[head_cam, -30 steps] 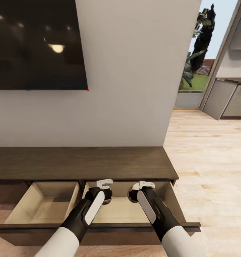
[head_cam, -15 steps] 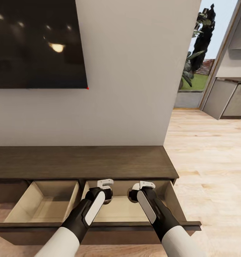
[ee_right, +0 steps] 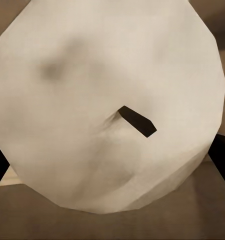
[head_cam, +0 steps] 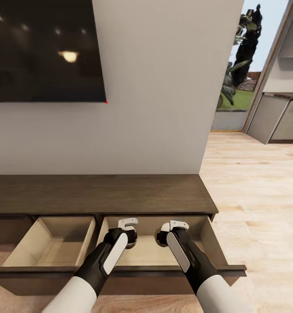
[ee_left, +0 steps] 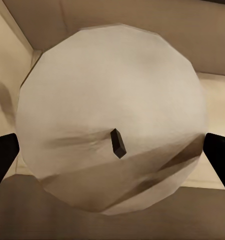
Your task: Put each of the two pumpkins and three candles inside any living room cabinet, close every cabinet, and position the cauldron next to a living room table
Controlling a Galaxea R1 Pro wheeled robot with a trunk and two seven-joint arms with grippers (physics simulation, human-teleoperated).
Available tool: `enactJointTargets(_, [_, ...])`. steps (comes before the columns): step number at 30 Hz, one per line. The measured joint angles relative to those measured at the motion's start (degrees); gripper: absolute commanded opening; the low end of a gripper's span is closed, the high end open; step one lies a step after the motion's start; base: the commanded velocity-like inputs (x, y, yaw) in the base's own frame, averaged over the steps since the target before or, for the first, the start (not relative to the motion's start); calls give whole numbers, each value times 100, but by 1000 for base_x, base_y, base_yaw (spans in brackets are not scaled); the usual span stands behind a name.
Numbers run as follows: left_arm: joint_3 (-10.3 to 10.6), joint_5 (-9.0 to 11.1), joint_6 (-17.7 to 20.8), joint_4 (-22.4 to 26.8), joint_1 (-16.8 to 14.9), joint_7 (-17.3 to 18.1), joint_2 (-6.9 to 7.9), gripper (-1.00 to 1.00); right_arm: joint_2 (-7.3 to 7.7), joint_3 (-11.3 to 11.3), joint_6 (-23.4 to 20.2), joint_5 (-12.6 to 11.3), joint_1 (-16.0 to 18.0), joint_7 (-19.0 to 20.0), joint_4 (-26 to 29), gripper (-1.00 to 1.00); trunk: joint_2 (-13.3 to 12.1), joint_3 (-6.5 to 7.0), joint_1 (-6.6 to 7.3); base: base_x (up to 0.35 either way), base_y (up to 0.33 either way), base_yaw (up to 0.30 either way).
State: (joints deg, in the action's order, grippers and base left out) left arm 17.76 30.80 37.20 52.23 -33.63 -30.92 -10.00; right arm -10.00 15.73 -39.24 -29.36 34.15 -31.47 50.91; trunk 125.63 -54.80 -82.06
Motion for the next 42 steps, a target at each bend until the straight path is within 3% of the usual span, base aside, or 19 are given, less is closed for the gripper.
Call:
enactJointTargets(12, [0, -1, 0, 0, 0, 0, 0, -100, 0, 14, 1, 5, 0, 0, 24, -100, 481, -215, -264, 0, 0, 0])
enactJointTargets(14, [0, -2, 0, 0, 0, 0, 0, -100, 0, 133, 57, -14, 0, 6, 21, -100, 562, -251, -308, 0, 0, 0])
enactJointTargets(17, [1, -2, 0, 0, 0, 1, 0, -100, 0, 523, 289, -47, 0, 6, 6, -100, 682, -305, -373, 0, 0, 0])
enactJointTargets(23, [0, -8, 0, 0, 1, 0, 0, -100, 0, 670, 353, -66, 0, 6, 3, -100, 922, -413, -505, 0, 0, 0])
enactJointTargets(42, [1, -6, 2, 18, -1, 2, 0, -100, 0, 679, 322, -70, 0, -5, -8, -100, 924, -413, -506, 5, 0, 0])
